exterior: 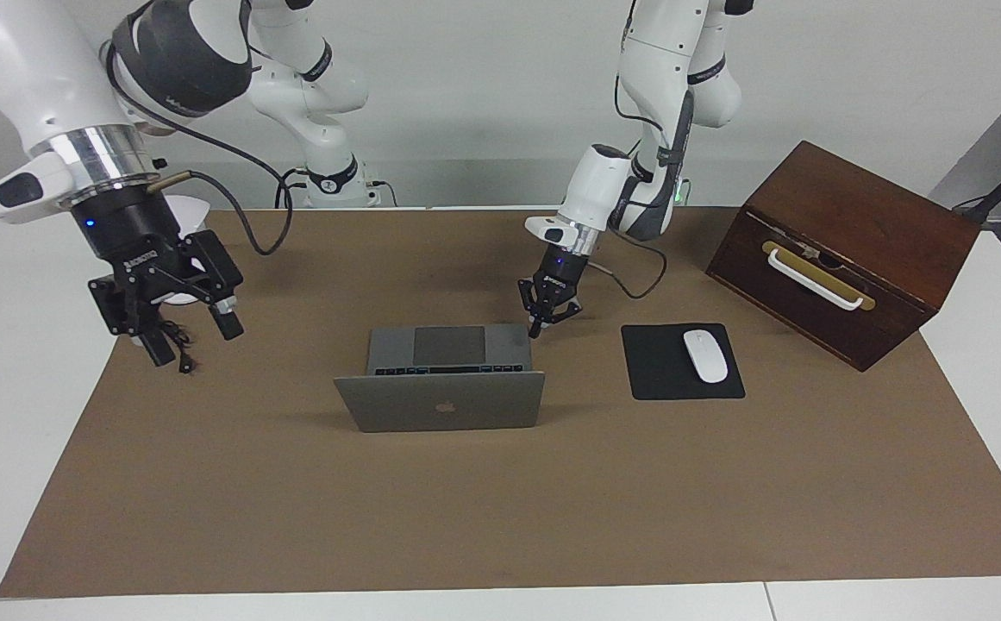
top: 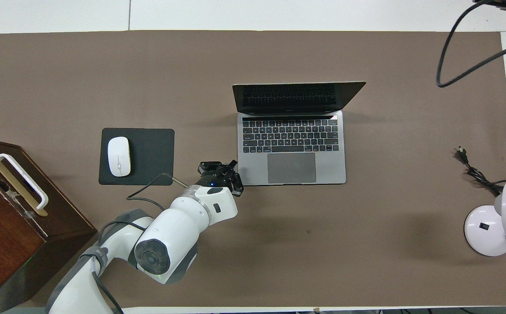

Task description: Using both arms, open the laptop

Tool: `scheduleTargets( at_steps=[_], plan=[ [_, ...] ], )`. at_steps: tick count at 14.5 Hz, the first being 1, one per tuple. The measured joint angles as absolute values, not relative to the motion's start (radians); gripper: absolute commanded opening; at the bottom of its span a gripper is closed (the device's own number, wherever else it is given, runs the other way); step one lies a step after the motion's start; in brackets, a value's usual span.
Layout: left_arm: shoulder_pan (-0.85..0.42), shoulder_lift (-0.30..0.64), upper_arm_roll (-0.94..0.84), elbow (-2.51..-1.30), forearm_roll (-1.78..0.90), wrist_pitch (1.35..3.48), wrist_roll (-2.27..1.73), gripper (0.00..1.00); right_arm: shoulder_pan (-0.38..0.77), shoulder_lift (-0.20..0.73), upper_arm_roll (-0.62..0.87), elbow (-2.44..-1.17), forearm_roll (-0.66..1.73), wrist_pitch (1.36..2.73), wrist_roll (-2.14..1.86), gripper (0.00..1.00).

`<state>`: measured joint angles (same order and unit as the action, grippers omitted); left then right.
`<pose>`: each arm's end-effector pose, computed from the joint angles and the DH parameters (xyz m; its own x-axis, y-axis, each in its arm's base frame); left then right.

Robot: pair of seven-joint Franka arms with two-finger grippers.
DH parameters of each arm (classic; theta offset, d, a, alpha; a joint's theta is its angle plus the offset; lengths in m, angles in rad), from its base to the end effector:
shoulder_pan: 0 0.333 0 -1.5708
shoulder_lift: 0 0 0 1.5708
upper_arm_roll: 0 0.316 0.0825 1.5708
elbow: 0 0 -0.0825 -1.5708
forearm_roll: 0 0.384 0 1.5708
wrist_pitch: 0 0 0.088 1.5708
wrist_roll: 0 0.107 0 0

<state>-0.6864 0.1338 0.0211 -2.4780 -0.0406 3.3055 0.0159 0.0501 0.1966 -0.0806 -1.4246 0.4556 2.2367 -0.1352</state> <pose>0.4157 -0.3209 0.3195 0.6184 -0.4570 0.6393 -0.5993 -0.8005 0.0075 0.6641 -0.0010 0.6565 0.8042 -0.1627 0.5717 0.0609 -0.9342 -0.3514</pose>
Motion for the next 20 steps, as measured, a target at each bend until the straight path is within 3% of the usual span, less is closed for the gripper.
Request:
scheduleTargets(
  at_steps=[7,13,16,17,19,20],
  plan=[
    [-0.581,-0.124,0.027,-2.45,-0.041,2.803,0.025,0.0,0.02,0.195,-0.084,-1.327,0.226,1.869,-0.135,1.0],
    [-0.426,-0.237,0.033,-2.215,-0.041,2.268,0.109,0.0,0.02,0.152,-0.086,-1.309,0.077,1.594,-0.101,1.0],
    [-0.357,-0.239,0.034,-2.13,-0.041,2.129,0.109,0.25,0.024,0.141,-0.079,-1.31,-0.037,1.512,-0.082,1.0],
    [-0.327,-0.239,0.034,-2.104,-0.041,2.086,0.109,0.41,0.024,0.136,-0.078,-1.312,-0.049,1.474,-0.078,1.0],
    [-0.259,-0.238,0.035,-2.056,-0.041,2.01,0.101,1.0,0.022,0.11,-0.078,-1.346,-0.055,1.436,-0.071,1.0],
    [-0.228,-0.237,0.036,-2.038,-0.041,1.982,0.085,1.0,0.022,0.092,-0.079,-1.373,-0.055,1.435,-0.06,1.0]
  ],
)
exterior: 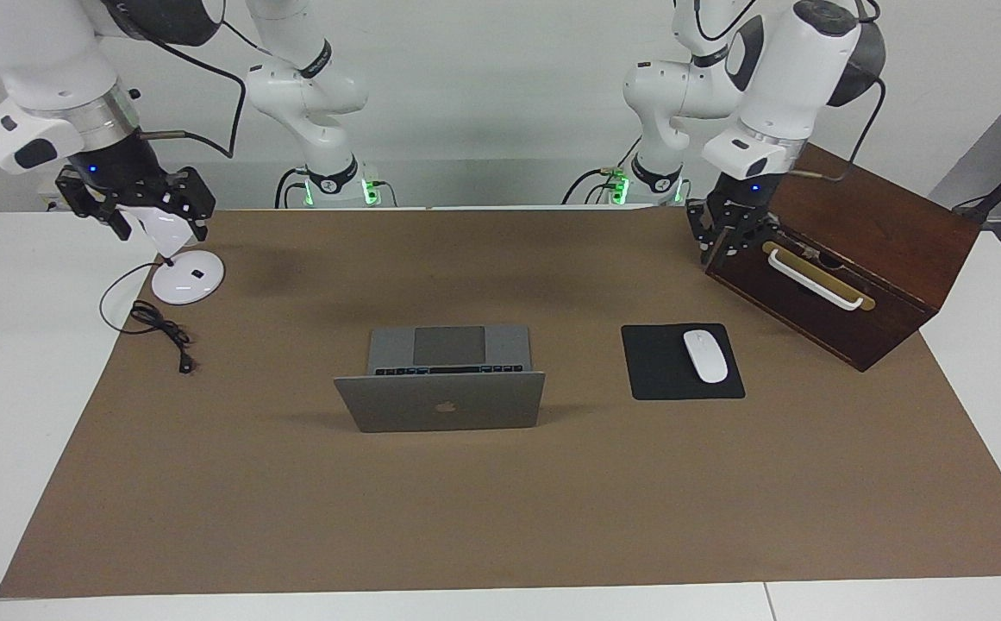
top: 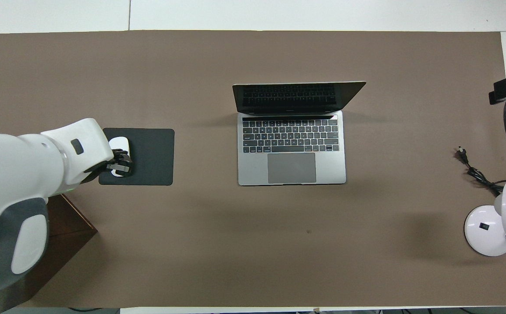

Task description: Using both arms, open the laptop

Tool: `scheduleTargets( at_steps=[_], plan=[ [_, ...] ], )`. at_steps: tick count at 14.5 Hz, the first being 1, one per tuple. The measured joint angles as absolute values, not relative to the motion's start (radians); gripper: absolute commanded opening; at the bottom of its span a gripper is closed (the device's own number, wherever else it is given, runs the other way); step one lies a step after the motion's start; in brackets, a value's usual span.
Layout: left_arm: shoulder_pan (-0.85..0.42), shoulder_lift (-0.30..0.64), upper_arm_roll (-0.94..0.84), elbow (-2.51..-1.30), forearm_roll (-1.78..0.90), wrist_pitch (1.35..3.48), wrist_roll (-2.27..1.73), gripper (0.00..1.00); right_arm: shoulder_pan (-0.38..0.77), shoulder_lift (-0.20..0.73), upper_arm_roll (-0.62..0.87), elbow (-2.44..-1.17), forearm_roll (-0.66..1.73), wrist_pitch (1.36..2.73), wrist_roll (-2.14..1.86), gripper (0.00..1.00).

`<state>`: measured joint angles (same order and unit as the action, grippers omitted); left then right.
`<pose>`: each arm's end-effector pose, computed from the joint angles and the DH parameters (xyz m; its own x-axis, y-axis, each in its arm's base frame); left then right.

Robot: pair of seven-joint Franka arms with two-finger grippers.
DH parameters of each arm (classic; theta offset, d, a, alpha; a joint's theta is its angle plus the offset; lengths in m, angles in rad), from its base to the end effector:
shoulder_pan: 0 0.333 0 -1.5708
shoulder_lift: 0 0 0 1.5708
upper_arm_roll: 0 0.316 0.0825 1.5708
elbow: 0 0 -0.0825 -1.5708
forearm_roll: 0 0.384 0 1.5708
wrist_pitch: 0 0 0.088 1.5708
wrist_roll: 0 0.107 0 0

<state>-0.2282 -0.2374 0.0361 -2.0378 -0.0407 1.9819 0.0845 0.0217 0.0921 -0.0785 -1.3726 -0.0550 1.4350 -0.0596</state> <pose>0.4950 -0.0974 0.5631 0.9498 -0.2536 0.1833 -0.2637 -0.9641 0.0327 0.5678 -0.0363 0.6536 0.9995 -0.0046 -0.0328 -0.0026 -0.9982 0.0600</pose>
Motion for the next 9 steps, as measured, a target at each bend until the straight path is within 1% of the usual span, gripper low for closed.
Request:
scheduleTargets(
  at_steps=[3,7,9],
  plan=[
    [-0.155,-0.235,0.036,-2.003,-0.04,1.931,0.038,1.0,0.022,0.055,-0.078,-1.429,-0.05,1.449,-0.02,1.0],
    [-0.082,-0.23,0.036,-1.981,-0.04,1.908,0.028,1.0,0.02,0.001,-0.083,-1.555,-0.042,1.562,-0.012,1.0],
    [-0.048,-0.219,0.035,-1.955,-0.04,1.892,0.027,1.0,0.02,-0.023,-0.084,-1.594,-0.042,1.588,-0.011,1.0]
  ],
)
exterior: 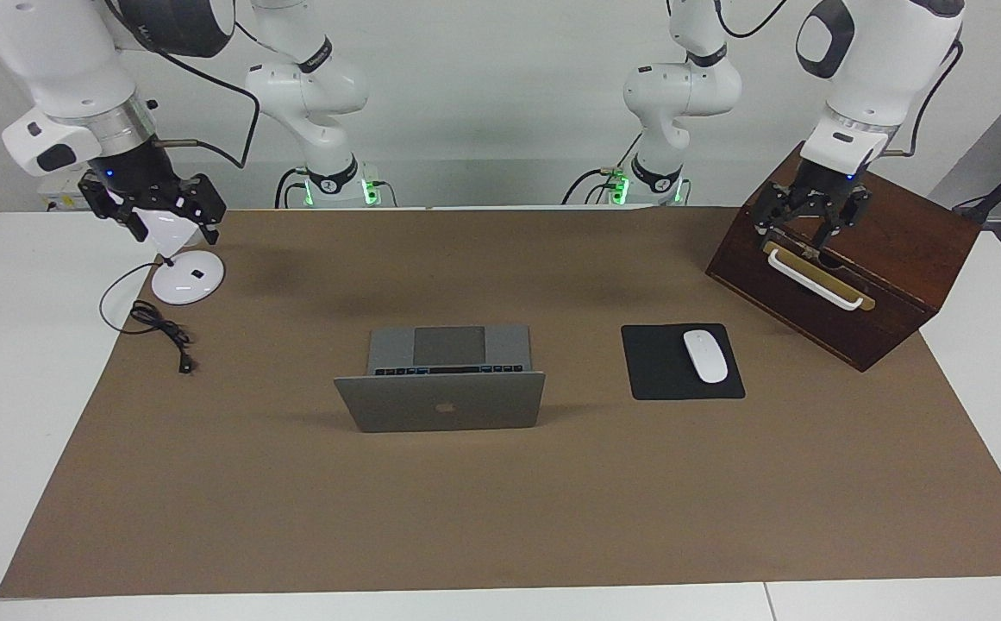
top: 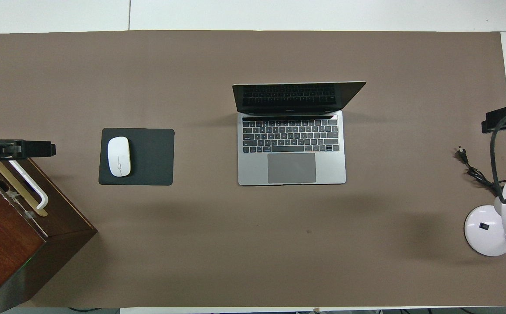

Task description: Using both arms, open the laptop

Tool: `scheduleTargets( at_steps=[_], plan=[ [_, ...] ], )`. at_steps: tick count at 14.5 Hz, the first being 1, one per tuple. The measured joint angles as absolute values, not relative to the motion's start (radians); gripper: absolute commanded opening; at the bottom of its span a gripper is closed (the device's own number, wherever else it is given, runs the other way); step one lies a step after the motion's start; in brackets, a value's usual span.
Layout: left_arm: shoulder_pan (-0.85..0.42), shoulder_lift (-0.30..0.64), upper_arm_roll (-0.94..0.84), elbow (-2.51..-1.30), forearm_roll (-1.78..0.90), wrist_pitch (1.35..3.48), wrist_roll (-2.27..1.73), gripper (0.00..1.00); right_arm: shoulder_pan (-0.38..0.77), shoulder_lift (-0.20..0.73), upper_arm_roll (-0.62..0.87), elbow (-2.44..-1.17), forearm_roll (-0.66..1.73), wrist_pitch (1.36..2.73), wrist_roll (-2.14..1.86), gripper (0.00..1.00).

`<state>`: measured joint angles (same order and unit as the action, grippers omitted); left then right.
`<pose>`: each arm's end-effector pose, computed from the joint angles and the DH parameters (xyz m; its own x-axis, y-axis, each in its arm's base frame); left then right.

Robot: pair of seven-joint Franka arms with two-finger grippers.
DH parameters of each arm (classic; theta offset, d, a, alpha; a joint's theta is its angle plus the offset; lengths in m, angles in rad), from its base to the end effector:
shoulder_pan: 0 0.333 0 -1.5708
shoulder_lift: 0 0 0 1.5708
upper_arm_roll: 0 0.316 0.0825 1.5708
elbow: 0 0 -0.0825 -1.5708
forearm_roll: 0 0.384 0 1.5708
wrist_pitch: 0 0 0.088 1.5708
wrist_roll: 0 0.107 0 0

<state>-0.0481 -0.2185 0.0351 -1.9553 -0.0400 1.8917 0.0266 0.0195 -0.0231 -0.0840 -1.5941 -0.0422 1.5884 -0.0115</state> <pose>0.5078 -0.0081 0.5851 0.9876 -0.0265 0.1550 -0.0335 -0.9985 0.0429 0.5476 -0.0404 0.6278 0.9985 -0.0522 0.0168 -0.0529 -0.9978 0.0404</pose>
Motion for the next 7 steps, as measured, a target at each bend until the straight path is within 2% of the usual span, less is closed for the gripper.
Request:
scheduleTargets(
  at_steps=[7],
  plan=[
    [-0.017,-0.13,0.033,-1.755,-0.04,1.722,0.024,1.0,0.011,-0.039,-0.087,-1.613,-0.042,1.61,-0.011,1.0]
  ],
)
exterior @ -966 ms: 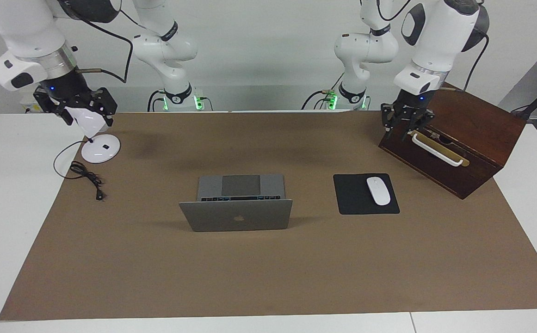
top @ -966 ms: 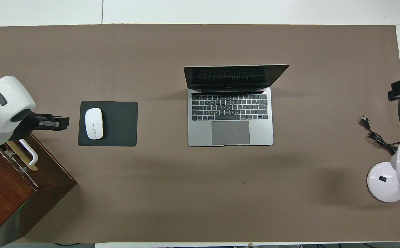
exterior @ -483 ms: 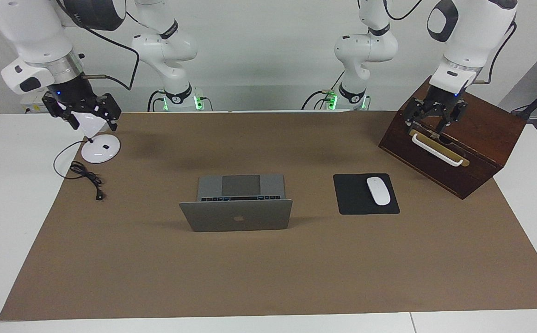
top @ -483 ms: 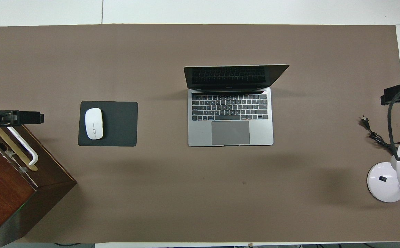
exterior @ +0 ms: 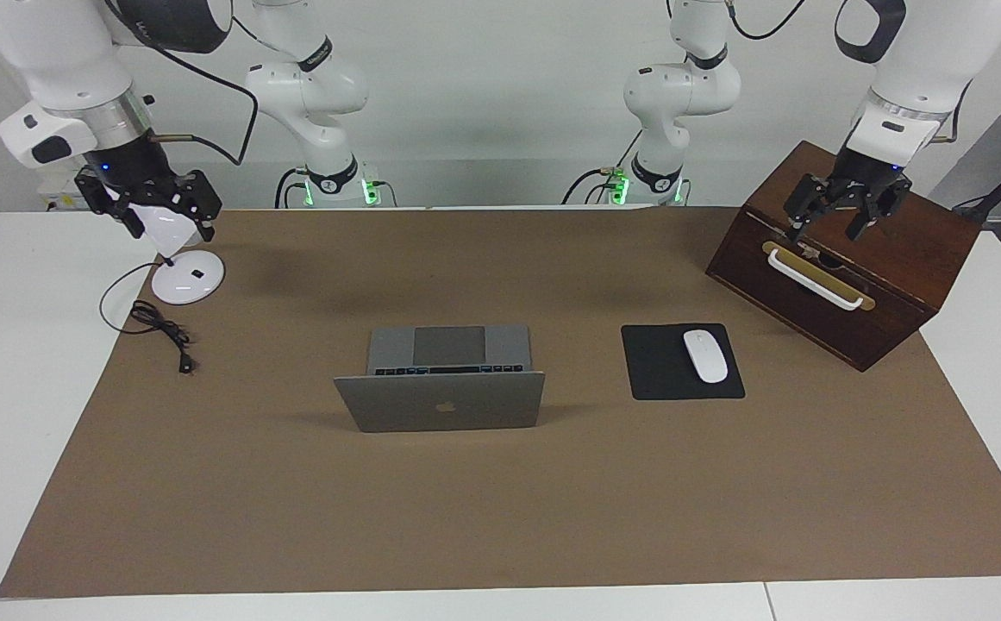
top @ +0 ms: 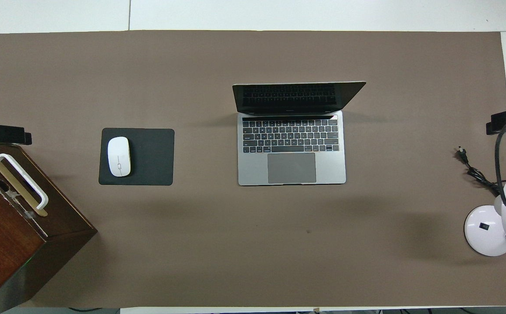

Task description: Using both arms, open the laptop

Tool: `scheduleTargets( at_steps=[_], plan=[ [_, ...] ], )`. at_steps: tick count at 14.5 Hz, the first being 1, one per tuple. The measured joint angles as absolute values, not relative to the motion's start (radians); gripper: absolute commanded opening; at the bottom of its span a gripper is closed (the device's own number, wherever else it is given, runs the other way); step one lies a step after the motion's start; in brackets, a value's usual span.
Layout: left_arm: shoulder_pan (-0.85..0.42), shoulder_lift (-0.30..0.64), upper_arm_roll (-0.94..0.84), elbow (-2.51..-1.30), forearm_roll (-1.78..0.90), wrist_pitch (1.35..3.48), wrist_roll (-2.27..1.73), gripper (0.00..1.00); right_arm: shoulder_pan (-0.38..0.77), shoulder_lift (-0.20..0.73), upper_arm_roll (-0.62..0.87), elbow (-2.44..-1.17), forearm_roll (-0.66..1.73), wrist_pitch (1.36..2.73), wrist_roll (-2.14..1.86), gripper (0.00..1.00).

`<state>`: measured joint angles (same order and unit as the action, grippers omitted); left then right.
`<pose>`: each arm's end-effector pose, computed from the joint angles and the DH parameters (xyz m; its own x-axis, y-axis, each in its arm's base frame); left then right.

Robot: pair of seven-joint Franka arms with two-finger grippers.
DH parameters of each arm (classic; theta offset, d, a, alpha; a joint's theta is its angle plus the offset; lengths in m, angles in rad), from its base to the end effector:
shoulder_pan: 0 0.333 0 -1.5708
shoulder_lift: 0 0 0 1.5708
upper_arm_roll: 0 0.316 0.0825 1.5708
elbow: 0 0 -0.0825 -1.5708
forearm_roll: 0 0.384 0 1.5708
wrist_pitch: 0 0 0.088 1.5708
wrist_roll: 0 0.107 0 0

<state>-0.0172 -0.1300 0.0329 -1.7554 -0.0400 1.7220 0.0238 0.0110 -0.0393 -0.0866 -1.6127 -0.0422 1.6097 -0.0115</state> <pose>0.5267 0.0057 0.6205 0.9953 -0.0020 0.0973 -0.0061 -0.9991 0.0419 0.5441 -0.0466 0.6298 0.9974 -0.0624 0.0357 -0.0638 -0.9972 0.0392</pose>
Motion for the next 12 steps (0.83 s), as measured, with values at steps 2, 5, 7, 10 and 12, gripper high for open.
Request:
scheduleTargets(
  at_steps=[2,5,7,10,12],
  plan=[
    [-0.017,-0.102,0.033,-1.685,-0.04,1.63,0.022,1.0,0.01,-0.039,-0.087,-1.614,-0.042,1.61,-0.011,1.0],
    [-0.017,-0.076,0.033,-1.651,-0.04,1.589,0.021,1.0,0.011,-0.039,-0.086,-1.616,-0.042,1.61,-0.011,1.0],
    [-0.017,-0.059,0.033,-1.651,-0.04,1.588,0.02,1.0,0.011,-0.04,-0.082,-1.618,-0.036,1.609,0.01,1.0],
    [-0.017,-0.037,0.032,-1.651,-0.04,1.588,0.02,1.0,0.012,-0.04,-0.075,-1.619,-0.003,1.609,0.048,1.0],
    [-0.017,-0.033,0.032,-1.651,-0.04,1.588,0.02,1.0,0.013,-0.041,-0.074,-1.619,0.005,1.609,0.056,1.0]
  ],
)
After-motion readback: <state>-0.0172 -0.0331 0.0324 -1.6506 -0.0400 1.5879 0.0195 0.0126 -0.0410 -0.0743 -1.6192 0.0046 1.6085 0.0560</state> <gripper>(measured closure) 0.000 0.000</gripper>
